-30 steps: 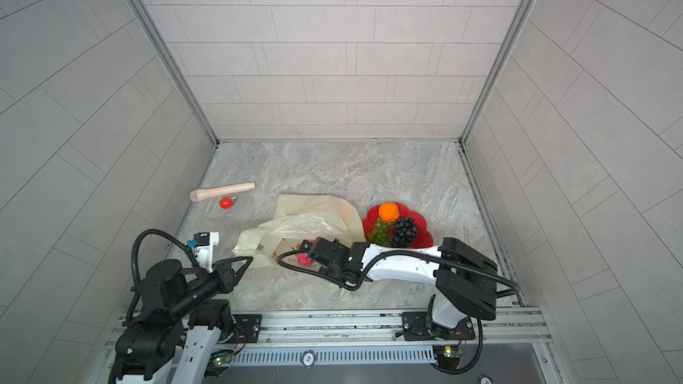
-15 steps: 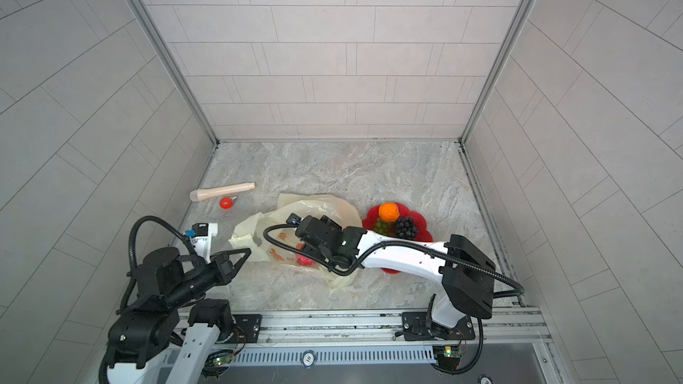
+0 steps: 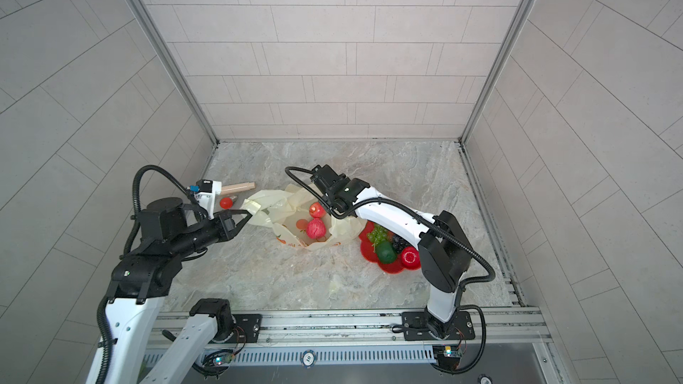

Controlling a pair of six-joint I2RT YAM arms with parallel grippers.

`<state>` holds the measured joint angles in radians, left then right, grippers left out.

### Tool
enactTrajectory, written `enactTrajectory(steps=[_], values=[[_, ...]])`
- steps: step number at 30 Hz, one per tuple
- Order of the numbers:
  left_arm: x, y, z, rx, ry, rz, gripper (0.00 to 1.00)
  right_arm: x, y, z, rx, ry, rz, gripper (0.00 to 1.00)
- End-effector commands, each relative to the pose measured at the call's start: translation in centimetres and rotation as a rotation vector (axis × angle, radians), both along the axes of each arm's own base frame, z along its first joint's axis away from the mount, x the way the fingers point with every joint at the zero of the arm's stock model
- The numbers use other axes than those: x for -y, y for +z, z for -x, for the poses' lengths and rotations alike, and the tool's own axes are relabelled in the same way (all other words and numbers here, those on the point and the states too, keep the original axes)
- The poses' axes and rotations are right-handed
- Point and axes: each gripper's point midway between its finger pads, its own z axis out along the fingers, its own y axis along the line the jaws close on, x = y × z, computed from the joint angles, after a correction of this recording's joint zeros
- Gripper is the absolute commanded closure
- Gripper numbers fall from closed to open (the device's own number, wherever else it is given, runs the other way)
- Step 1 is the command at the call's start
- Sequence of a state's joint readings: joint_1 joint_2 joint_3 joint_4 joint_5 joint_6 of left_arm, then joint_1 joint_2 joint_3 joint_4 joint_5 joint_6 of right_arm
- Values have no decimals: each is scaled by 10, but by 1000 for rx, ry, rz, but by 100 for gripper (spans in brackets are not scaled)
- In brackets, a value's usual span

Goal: Take fruits out of the plastic bag
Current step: Adjust the plastic bag at the center of the board, then take out the fake fruit from the plastic bag.

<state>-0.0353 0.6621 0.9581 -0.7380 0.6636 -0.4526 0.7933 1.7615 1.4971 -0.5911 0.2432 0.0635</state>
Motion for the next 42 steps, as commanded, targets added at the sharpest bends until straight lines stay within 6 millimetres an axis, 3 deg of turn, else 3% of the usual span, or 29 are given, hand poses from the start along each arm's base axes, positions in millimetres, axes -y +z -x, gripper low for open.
enactTrajectory(steps=[1,7,11,17,21,29,36,38,42], values=[[6,-1,2,47,-53,-10,98,-27,4,33,-60,157,-48,23],[19,-32,21,-10,-135,27,98,-63,-34,81,-91,350,-62,24],[17,-50,32,-37,-128,17,98,-66,-59,99,-106,403,-78,26],[16,-45,42,15,-123,22,96,-82,-72,139,-125,558,-101,27],[19,-46,45,1,-138,38,96,-78,-83,155,-116,612,-74,27],[14,-61,56,-83,-110,22,96,-65,-84,151,-34,623,-38,28],[10,-64,57,-90,-84,13,96,-51,-65,100,45,333,-82,27],[11,-67,58,-98,-89,18,96,-53,-58,92,48,314,-114,27],[13,-67,61,-98,-103,27,96,-75,-59,100,1,397,-129,26]])
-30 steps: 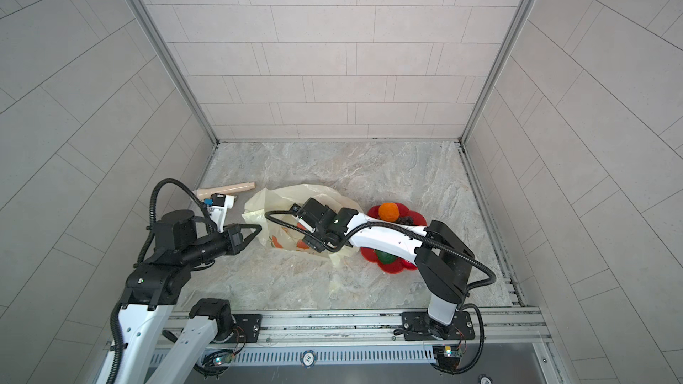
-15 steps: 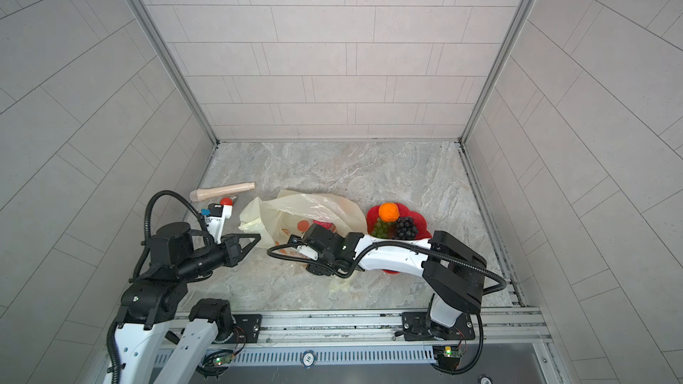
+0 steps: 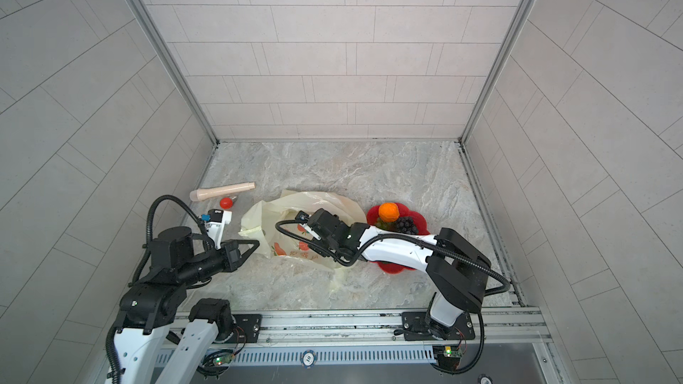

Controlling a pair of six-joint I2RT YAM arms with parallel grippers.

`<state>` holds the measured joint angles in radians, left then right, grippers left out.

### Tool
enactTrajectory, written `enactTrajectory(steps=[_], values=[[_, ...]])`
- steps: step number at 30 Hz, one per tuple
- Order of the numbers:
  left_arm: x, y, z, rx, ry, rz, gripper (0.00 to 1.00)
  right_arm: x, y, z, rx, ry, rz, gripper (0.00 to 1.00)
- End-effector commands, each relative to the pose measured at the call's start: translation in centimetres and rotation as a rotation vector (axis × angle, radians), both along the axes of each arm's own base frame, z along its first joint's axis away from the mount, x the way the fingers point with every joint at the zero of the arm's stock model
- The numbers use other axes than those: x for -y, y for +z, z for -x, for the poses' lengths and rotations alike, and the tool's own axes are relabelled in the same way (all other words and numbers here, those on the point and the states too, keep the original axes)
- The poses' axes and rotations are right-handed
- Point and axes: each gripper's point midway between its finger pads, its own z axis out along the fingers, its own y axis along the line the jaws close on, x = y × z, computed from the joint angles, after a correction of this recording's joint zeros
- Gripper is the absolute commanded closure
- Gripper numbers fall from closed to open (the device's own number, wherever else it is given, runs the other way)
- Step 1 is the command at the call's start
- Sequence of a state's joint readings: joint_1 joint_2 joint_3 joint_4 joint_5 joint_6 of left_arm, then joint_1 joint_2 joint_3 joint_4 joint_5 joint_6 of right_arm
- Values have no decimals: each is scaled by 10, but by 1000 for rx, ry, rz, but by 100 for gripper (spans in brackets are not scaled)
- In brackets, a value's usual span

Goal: Take fruits out of the plastic bag
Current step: Take out the fake fruit from the plastic bag.

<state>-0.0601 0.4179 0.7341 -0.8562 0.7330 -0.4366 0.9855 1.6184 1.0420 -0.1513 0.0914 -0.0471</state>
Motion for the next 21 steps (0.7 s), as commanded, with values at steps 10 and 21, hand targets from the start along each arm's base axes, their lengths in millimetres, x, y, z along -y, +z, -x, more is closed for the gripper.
enactTrajectory(steps=[10,21], values=[[1,-4,4,-11,-5,1,96,-42,-33,59,-106,233,15,30],[1,-5,3,-16,-5,1,96,-17,-9,8,9,29,41,29]])
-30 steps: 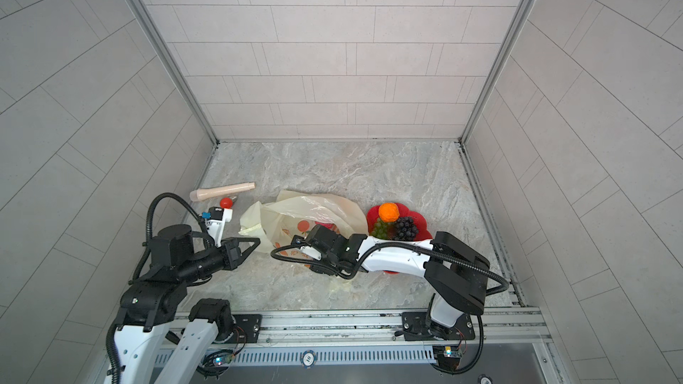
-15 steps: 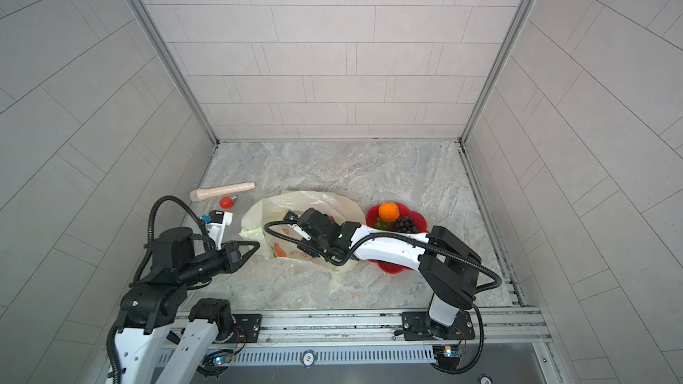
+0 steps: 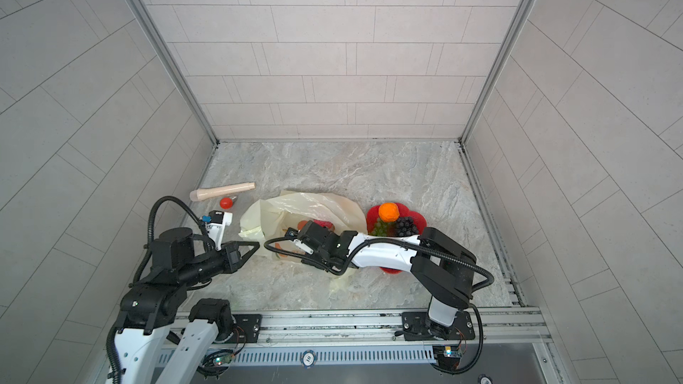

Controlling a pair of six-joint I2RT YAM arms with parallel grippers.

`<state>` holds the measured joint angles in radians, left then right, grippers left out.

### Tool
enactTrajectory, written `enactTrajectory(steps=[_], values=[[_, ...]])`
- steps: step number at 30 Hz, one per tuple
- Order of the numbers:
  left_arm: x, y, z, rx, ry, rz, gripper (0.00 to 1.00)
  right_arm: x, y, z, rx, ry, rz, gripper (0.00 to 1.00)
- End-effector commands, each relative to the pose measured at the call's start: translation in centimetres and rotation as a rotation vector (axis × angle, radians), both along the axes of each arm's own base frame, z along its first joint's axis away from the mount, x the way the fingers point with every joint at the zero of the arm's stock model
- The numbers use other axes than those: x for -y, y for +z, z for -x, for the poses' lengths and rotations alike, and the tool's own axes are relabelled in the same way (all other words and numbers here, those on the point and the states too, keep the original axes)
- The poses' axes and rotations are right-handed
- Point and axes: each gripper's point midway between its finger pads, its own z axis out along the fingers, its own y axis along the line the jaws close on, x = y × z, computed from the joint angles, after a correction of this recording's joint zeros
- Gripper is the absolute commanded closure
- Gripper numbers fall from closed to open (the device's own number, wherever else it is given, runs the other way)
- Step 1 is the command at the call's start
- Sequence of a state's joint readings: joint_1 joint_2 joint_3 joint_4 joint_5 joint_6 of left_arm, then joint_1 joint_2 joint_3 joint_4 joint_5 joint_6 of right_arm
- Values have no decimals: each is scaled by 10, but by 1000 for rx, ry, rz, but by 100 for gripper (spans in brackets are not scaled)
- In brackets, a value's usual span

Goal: Take fruits out of the plastic bag
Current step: Take out the fake fruit from the plastic bag.

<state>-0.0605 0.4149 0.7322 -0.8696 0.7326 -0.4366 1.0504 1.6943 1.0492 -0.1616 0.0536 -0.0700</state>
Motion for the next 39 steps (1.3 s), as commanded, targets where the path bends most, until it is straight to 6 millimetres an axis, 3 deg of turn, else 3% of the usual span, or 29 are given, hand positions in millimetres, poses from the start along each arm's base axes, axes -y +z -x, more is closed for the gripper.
enactTrajectory(steps=[1,7,12,17,25,34,39], values=[[1,-2,1,-3,-4,2,97,1,26,-22,73,-73,-29,29],[0,-2,-1,-7,2,-1,96,18,39,-60,194,-277,35,28],[-2,-4,-1,-11,14,-6,96,22,37,-84,121,-382,-13,26],[-3,-6,-2,-20,25,-9,96,17,11,-86,57,-372,53,24],[-4,-10,-4,-44,33,-11,97,30,-20,-88,-7,-421,91,22],[-5,-11,-6,-52,37,-13,97,32,-33,-100,-27,-432,127,24],[-5,-11,-5,-49,39,-14,97,22,-23,-101,-30,-406,77,28]])
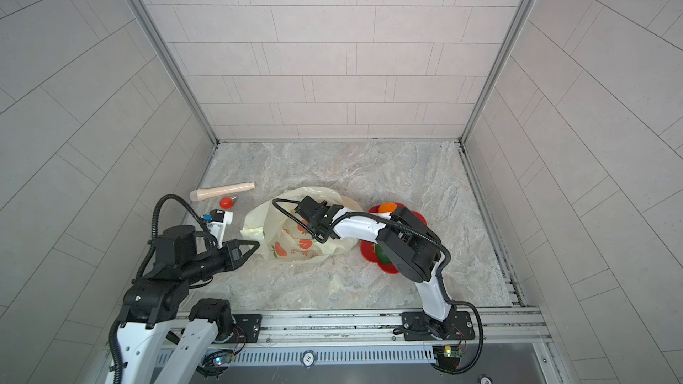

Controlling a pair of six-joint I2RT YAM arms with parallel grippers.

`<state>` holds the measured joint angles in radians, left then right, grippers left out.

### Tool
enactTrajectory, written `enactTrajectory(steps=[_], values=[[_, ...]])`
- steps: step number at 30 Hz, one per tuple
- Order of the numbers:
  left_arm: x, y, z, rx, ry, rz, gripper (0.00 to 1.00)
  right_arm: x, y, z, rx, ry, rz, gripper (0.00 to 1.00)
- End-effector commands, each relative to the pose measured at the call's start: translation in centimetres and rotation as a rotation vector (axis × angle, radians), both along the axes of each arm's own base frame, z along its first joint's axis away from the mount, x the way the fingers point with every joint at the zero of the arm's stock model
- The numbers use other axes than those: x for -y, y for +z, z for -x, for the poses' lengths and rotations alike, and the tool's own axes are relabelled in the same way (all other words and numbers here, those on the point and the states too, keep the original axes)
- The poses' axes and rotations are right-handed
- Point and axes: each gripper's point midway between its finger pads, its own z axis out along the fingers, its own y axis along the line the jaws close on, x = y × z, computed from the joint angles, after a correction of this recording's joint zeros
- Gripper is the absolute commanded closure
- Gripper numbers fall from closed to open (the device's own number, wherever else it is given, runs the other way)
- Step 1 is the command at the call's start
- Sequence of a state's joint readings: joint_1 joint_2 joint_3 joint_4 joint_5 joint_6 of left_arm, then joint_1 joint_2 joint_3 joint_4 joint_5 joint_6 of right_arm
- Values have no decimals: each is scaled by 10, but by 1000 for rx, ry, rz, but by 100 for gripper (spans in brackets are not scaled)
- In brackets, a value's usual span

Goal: Take fruits out of the plastic bag
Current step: Take out the fake fruit from the plastic bag.

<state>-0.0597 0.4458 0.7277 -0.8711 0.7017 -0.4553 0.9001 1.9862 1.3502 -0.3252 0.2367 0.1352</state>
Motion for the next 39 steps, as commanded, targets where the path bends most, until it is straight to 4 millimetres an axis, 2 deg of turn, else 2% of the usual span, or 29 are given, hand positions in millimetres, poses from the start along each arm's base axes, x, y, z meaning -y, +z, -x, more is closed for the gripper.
enactTrajectory(steps=[1,6,11,20,25,39], values=[[-1,-2,0,0,5,-5,97,-8,12,-1,2,15,-36,30],[-2,-3,-1,-8,14,-7,96,-14,27,-4,14,13,-72,44],[-3,-8,-3,-33,23,-7,96,-19,55,2,23,33,-140,55],[-6,-4,-5,-7,46,-10,97,-41,102,29,-6,132,-304,57],[-10,1,-2,34,70,-19,97,-60,127,47,-50,231,-430,57],[-13,-6,-5,-12,90,-27,97,-90,219,106,-115,476,-734,57]])
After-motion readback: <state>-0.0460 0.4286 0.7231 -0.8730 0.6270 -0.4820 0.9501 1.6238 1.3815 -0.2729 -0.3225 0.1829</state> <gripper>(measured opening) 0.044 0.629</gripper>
